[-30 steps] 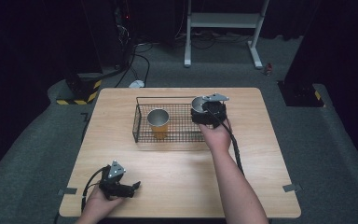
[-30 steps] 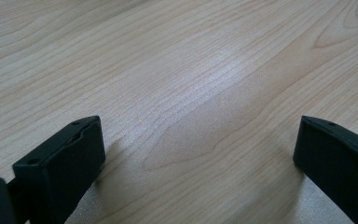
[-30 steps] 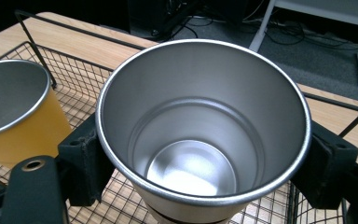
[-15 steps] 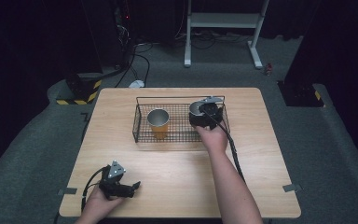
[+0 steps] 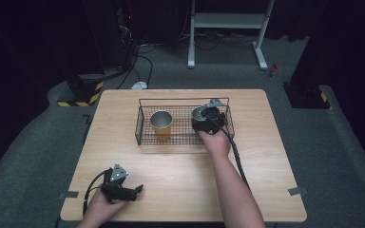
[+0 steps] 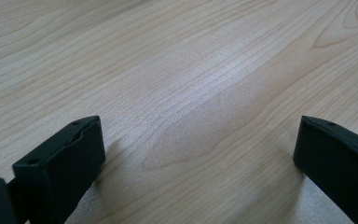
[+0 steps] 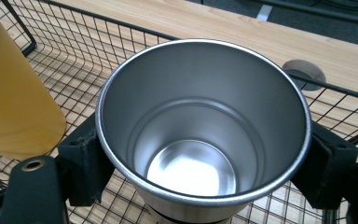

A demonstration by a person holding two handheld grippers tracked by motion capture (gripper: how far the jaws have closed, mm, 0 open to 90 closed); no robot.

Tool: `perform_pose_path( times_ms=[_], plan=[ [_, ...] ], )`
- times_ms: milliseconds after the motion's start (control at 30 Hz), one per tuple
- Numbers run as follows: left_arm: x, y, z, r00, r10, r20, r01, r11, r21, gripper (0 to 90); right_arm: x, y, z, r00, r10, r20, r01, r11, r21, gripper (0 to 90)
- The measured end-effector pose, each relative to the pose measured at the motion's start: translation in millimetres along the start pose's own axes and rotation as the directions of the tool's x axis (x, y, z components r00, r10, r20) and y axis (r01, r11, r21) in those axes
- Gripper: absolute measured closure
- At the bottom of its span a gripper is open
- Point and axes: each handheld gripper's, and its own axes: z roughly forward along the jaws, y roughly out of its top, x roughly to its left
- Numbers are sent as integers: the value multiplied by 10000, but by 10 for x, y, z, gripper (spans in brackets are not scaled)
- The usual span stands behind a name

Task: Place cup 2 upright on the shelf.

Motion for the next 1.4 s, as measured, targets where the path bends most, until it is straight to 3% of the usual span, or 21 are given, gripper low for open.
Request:
perform_pose_path(
  times_ms=[433,1400],
  plan=[
    [-1,-1,-1,10000,-10,2,10,10000,4,23,23,-34,108,9999,99,25,-100,9994,346,183],
    [-10,-4,2,9999,-121,35,121,9999,-40,23,19,-81,170,9997,216,-84,-206,9941,1064,160]
  ],
)
